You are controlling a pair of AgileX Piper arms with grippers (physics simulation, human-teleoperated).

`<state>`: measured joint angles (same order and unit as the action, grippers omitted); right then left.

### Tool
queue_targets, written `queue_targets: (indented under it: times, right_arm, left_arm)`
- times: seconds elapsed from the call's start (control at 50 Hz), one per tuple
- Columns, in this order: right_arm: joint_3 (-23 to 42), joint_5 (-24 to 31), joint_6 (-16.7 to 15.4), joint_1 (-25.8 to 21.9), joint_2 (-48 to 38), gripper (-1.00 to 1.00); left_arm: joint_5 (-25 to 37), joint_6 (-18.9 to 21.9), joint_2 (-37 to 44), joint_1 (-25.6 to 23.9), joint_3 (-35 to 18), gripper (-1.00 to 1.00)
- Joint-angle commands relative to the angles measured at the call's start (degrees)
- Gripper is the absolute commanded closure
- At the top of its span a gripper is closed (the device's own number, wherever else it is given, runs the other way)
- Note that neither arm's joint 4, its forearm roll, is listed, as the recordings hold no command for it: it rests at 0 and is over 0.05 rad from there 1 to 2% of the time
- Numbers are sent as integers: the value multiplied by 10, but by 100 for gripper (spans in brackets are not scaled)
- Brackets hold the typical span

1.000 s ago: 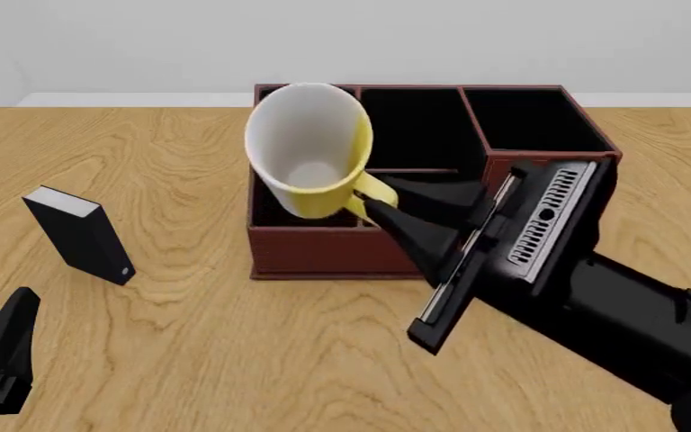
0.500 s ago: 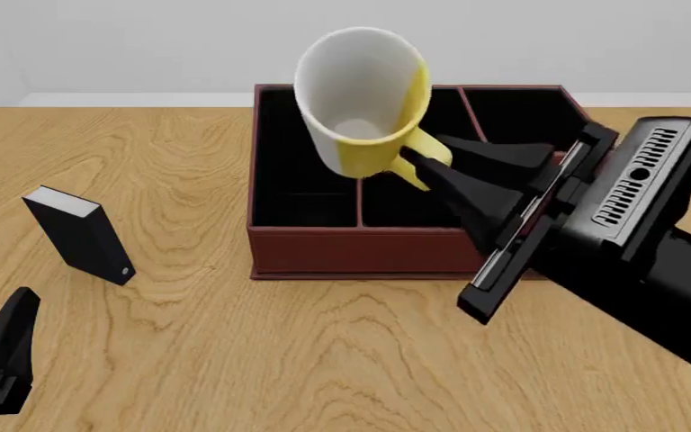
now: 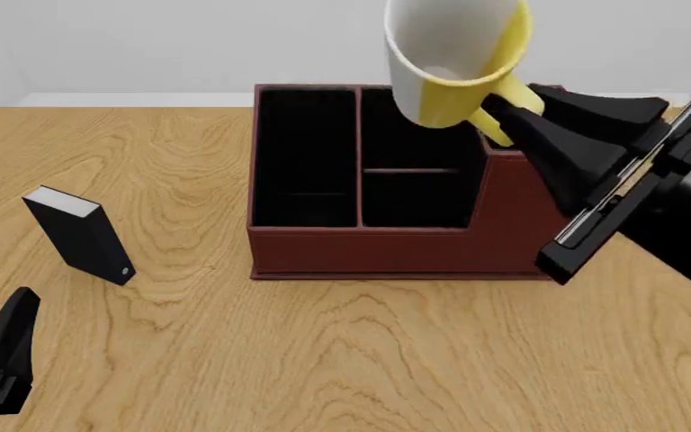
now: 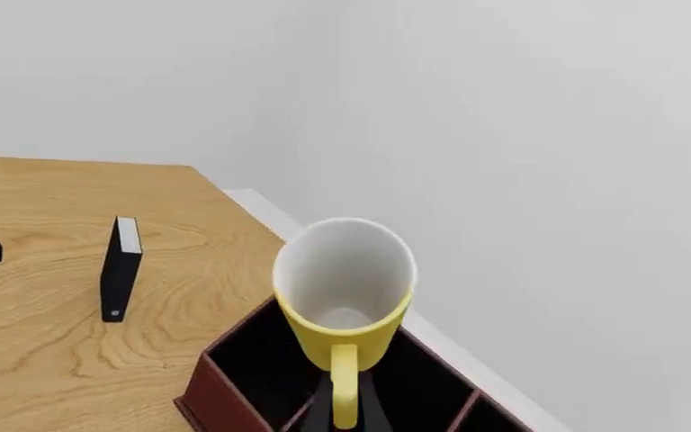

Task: Pick up the yellow and white mug and place it to the right of the caddy.

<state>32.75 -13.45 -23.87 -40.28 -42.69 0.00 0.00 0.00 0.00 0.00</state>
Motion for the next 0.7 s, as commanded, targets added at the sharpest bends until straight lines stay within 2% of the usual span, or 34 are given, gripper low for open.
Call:
queue_targets:
  times: [0.02,0.14,0.32,0.4,0.44,0.7]
  right_arm:
    - [10,35,-5,38,50,100]
    - [9,51,-8,59,68,100]
    - [23,85,8,98,106,100]
    - [23,85,8,98,106,100]
    - [26,98,11,119,120,100]
    - [39,121,21,155,140,100]
  left_arm:
    - [0,0,0,0,0,-100]
    - [0,0,0,0,0,-100]
    - [0,0,0,0,0,-100]
    - [0,0,0,0,0,-100]
    - [0,0,0,0,0,-100]
    - [0,0,0,0,0,-100]
